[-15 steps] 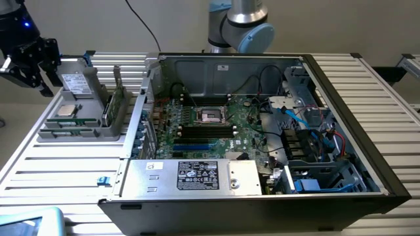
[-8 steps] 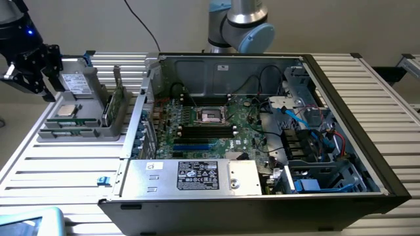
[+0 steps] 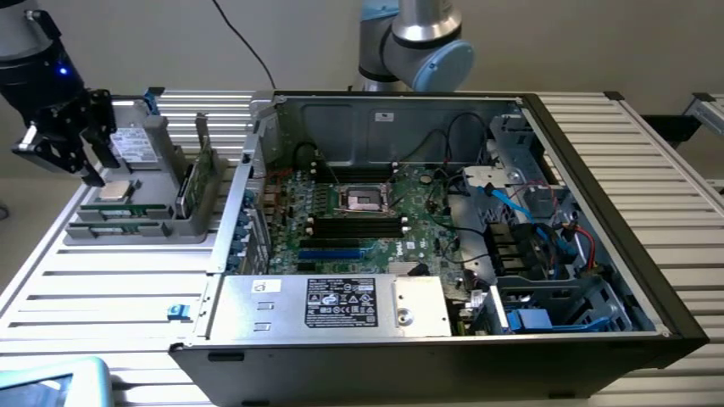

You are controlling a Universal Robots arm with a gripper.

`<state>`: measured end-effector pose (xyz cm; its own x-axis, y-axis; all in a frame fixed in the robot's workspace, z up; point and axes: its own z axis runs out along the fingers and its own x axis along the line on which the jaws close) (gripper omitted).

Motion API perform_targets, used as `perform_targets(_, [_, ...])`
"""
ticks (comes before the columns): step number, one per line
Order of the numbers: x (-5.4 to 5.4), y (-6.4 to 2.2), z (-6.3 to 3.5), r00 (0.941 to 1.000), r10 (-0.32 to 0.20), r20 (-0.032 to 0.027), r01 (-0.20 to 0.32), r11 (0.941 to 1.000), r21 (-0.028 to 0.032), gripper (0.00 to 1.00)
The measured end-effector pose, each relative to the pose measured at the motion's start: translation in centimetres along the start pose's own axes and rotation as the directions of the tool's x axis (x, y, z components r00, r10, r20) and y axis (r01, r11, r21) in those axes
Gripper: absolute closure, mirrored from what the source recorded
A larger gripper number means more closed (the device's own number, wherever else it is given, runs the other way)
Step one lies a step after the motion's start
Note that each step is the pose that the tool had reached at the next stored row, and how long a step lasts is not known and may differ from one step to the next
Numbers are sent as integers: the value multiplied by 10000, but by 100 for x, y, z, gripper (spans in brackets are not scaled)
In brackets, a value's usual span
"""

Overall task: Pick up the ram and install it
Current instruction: 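Pick up the ram and move it above insertion slot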

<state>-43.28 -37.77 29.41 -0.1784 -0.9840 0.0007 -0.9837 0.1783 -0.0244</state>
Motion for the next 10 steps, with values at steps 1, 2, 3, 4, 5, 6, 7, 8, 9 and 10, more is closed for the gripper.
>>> perform_targets(1, [6,-9,19,10000,1,3,-1,10000,1,57])
perform_targets(2, [13,-17,37,10000,1,5,-1,10000,0,57])
perform_targets(3, [23,-23,55,10000,1,7,-1,10000,-2,57])
perform_targets(4, [35,-26,74,10000,0,9,0,10000,-5,57])
perform_targets(5, [43,-27,92,10000,-5,11,5,10000,-6,57])
perform_targets(6, [50,-28,110,10000,-30,14,30,10000,-7,57])
perform_targets(7, [56,-28,128,10000,-74,16,74,10000,-8,57])
perform_targets(8, [59,-28,146,9999,-125,19,125,9999,-8,57])
perform_targets(9, [61,-28,165,9998,-184,22,184,9998,-8,57])
perform_targets(10, [63,-28,183,9996,-276,27,276,9996,-8,57])
